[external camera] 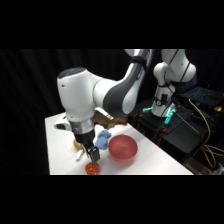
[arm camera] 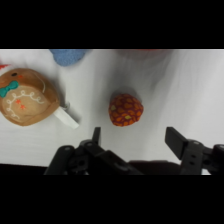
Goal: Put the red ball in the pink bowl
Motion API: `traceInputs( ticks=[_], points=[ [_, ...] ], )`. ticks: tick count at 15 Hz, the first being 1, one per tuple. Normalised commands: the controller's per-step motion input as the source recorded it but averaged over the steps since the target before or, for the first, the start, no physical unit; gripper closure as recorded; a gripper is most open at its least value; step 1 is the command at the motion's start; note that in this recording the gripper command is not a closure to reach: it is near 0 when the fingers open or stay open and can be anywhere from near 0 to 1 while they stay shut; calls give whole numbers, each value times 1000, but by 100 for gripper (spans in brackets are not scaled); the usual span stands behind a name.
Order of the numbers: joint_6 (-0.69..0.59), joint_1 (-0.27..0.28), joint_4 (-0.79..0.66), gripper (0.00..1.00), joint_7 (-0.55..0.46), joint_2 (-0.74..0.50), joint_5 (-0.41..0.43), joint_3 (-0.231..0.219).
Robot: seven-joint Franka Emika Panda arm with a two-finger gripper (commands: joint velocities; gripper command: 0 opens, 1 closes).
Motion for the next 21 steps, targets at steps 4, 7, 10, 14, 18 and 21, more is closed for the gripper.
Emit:
traceInputs(
  ticks=[4, 7, 10, 14, 18, 21],
  points=[
    [-9, 48, 407, 0, 6, 339, -21, -35],
    [6, 40, 324, 0, 13, 315, 9, -30],
    [4, 40, 237, 0, 23, 226, 25, -26],
    [-35, 10, 189, 100, -17, 116, 58, 2],
    [-98, 6, 147, 100, -43, -7, 48, 3],
    [-186, 28, 90, 39, 5, -89, 37, -19]
  ],
)
